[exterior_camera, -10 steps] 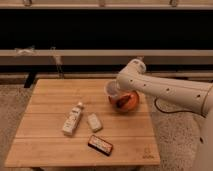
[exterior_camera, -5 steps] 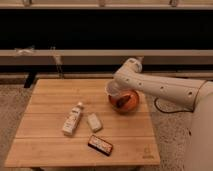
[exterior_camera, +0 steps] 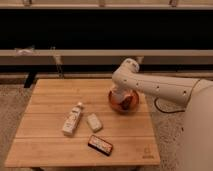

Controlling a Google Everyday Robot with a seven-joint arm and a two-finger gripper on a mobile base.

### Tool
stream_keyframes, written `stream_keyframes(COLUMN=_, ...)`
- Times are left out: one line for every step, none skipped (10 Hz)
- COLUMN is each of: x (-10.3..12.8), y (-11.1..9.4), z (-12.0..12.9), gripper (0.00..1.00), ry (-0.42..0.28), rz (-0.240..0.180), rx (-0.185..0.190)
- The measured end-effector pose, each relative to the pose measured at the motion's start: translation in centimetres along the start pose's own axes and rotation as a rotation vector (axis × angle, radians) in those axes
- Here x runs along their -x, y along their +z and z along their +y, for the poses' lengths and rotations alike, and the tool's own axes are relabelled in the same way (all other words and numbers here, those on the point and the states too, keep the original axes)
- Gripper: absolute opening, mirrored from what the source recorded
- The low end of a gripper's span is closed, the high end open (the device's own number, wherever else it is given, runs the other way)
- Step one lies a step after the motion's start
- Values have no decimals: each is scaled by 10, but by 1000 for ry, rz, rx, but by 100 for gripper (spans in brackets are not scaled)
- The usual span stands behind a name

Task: Place the ceramic cup in the ceramic bowl

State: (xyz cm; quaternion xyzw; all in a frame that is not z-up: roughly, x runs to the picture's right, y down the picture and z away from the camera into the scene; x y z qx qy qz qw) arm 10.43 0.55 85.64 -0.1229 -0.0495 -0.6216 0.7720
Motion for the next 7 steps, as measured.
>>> stream_keyframes(x=2, y=-5, z=-7, gripper=80, ry=-19, rz=30, rx=0)
stream_keyframes(x=2, y=-11, z=-9, gripper=80, ry=-28, rz=52, rx=-6)
stream_keyframes(x=2, y=-13, z=-11, gripper=80, ry=-35, rz=64, rx=-7)
stream_keyframes(x=2, y=-14, z=-15, gripper=80, ry=-40, rz=66, rx=-11)
stream_keyframes(x=2, y=-14, z=-14, gripper=80, ry=-40, rz=66, rx=-11)
stream_keyframes(x=2, y=-14, z=-13, gripper=80, ry=-39, rz=66, rx=-10)
stream_keyframes(x=2, y=-14, z=-14, gripper=80, ry=-39, rz=66, rx=-11)
